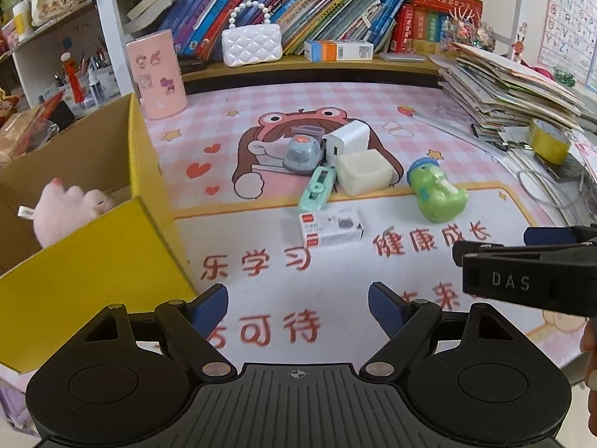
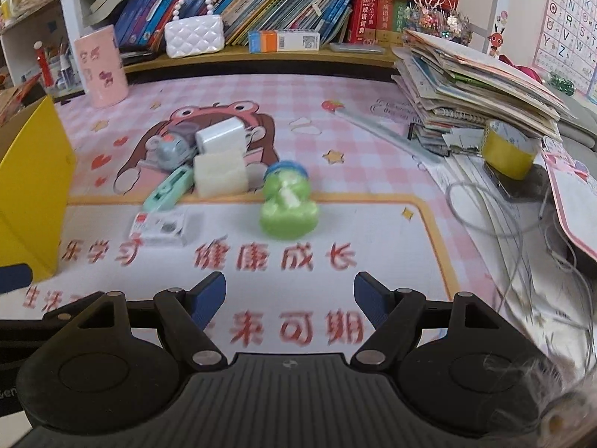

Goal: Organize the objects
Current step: 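Grasp the green frog figurine with the right tool while the left tool grasps the white staple box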

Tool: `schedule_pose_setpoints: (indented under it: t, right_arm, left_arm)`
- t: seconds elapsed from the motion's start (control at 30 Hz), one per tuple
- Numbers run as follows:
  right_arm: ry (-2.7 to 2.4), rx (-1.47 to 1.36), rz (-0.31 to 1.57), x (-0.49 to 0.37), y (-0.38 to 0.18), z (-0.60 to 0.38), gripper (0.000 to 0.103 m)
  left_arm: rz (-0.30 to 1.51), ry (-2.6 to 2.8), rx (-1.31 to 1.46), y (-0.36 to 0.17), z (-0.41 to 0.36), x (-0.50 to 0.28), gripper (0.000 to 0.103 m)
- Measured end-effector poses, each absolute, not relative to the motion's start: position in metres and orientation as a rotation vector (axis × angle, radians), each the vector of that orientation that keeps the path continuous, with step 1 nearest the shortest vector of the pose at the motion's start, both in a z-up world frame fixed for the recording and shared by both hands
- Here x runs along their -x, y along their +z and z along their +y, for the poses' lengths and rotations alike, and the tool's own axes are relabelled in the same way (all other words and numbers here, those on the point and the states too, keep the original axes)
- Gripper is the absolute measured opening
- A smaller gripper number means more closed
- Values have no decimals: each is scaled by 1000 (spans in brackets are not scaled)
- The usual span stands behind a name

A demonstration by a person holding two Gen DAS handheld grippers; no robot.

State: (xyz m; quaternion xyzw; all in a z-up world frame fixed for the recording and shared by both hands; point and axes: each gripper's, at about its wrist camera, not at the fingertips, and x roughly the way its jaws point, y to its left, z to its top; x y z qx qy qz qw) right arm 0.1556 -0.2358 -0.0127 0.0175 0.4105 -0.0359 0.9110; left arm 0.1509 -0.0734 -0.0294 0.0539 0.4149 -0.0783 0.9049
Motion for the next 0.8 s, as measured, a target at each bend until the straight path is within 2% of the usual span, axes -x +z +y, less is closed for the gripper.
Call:
schedule_pose_setpoints:
  t: [0.2,0.47,0.8]
  right_arm:
    - [-30,-61,826,-182,-11,-250,69]
    - [4,-70,812,-228,-13,-259,69]
    - [71,-42,902,-269,-34,-255,66]
  left_arm:
    - [870,-128,-110,-33,-87,-174,82]
    - [885,-92,-107,-42,-107,-212,82]
    - [990,-82,-55,-69,-117,-246,81]
